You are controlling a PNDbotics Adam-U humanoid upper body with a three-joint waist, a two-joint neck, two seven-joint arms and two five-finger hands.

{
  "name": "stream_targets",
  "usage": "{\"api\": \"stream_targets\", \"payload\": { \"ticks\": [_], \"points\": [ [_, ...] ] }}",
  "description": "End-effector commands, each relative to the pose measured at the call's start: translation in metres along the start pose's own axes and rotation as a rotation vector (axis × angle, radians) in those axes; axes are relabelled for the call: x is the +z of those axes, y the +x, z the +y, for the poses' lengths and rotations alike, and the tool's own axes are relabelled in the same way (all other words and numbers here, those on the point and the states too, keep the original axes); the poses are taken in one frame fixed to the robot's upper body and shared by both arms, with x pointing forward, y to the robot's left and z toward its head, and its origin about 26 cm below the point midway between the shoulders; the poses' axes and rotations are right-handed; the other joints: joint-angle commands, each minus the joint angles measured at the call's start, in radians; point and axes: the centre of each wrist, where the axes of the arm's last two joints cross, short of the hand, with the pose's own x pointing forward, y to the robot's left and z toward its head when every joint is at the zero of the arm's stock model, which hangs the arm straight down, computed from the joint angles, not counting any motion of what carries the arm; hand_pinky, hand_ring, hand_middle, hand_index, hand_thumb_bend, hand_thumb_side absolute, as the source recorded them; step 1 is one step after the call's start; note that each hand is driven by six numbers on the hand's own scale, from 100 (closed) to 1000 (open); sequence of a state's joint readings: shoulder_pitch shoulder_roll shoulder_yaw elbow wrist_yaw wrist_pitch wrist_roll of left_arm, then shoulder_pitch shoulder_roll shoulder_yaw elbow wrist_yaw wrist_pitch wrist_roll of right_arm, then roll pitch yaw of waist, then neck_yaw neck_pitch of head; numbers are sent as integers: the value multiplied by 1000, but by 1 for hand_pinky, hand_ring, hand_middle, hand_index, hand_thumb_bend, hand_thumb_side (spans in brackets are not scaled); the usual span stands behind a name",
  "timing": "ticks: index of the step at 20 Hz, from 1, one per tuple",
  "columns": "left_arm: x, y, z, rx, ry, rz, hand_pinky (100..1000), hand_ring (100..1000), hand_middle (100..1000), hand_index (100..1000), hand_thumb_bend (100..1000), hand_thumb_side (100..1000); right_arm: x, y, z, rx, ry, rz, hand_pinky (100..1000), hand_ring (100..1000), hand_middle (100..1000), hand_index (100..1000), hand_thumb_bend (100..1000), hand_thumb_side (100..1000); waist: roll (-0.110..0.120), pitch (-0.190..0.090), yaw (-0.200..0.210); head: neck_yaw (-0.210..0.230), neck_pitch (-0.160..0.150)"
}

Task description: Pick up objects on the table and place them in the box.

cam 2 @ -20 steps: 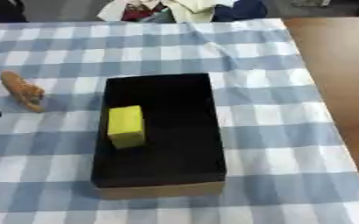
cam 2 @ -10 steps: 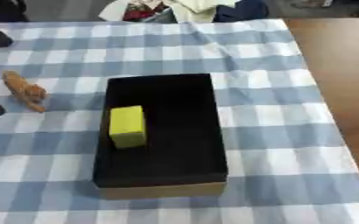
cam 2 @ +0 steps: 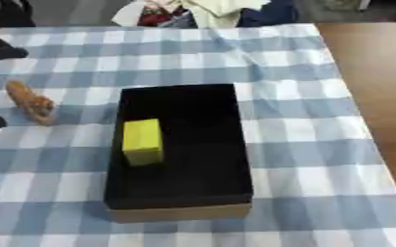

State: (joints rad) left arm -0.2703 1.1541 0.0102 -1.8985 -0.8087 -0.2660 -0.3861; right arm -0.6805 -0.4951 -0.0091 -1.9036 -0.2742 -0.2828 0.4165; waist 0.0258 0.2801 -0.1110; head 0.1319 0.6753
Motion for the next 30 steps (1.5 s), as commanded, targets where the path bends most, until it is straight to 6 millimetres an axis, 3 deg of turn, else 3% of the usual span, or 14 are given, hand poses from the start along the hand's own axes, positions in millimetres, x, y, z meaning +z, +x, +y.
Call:
{"api": "stream_targets", "payload": {
  "ticks": [1, 3, 12, 24, 30],
  "points": [
    [1, -14, 5, -25, -54, 26, 824, 847, 800, 984, 553, 641, -6, 7, -3, 19, 13, -26, 824, 800, 673, 756, 100, 710, 0, -18, -3, 7, -14],
    [0, -19, 2, -6, -70, 31, 825, 848, 802, 980, 540, 654, -6, 7, -2, 16, 13, -28, 824, 799, 672, 756, 100, 710, 0, -16, -5, 9, -17],
    [-7, -36, -14, 54, -104, 63, 827, 857, 821, 963, 403, 534, -8, 8, -1, 9, 19, -32, 824, 798, 670, 757, 100, 715, -4, -4, -16, 22, -31],
    [-14, -35, -31, 28, -153, 44, 824, 856, 820, 955, 433, 494, -10, 9, -2, 4, 20, -37, 824, 797, 663, 758, 100, 719, -4, 16, -28, 31, -46],
    [-16, -32, -36, -11, -159, 37, 818, 850, 804, 940, 440, 403, -10, 9, -2, -3, 25, -37, 824, 796, 659, 760, 100, 723, -5, 26, -33, 37, -57]
  ]
}}
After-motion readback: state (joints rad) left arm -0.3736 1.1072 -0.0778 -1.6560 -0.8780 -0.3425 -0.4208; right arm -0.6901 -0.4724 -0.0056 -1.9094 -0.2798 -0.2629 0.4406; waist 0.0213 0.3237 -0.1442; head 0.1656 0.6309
